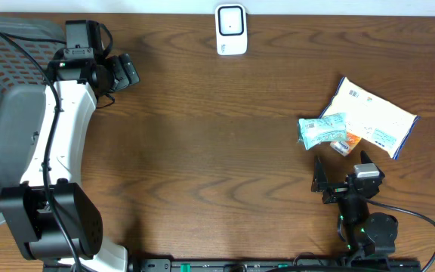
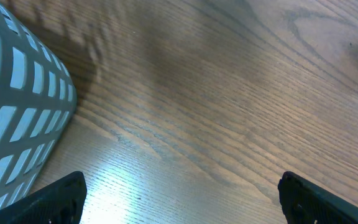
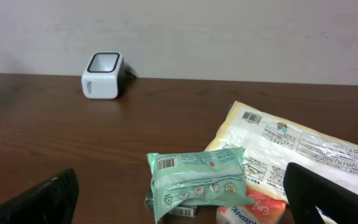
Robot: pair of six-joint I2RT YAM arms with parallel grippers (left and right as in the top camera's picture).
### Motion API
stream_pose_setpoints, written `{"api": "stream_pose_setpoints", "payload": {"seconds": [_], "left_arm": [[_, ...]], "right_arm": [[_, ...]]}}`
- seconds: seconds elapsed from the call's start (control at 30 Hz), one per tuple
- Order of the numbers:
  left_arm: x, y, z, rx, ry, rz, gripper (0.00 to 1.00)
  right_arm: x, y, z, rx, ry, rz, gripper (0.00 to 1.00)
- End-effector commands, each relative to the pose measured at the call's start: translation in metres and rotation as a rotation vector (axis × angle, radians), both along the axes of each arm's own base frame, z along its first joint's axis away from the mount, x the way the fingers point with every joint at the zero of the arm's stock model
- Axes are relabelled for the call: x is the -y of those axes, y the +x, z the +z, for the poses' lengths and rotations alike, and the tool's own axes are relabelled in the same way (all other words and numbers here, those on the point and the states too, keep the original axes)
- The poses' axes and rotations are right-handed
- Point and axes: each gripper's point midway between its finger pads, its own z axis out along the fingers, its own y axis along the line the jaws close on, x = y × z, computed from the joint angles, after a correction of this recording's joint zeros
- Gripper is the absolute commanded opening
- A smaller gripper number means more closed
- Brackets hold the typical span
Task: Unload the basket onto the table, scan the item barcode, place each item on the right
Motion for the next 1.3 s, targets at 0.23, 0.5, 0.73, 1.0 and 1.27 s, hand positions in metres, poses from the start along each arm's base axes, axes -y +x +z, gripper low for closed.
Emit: {"api": "stream_pose_setpoints", "payload": {"seconds": [0.23, 0.5, 0.73, 1.0, 1.27], "left_arm": [[0.004, -0.002, 0.030, 0.065, 0.018, -0.020, 0.98], [0.021, -0.033, 0.092, 0.226, 0.115, -0.061, 0.98], [0.038, -0.066, 0.105, 0.470, 0.135, -0.164, 0.98], [0.045, -0.128, 0.066, 0.637, 0.223, -0.306, 0.97], [0.043, -0.163, 0.041, 0.887, 0.353, -0.342, 0.98]], "right_arm": [[-0.003, -0.001, 0.000, 0.002, -0.004, 0.013, 0.99], [-0.003, -0.001, 0.000, 0.002, -0.004, 0.013, 0.99], [-0.003, -0.001, 0.000, 0.002, -0.004, 0.013, 0.99], [-0.003, -0.001, 0.000, 0.002, -0.004, 0.013, 0.99], [-0.003, -0.001, 0.000, 0.001, -0.004, 0.013, 0.99]]}}
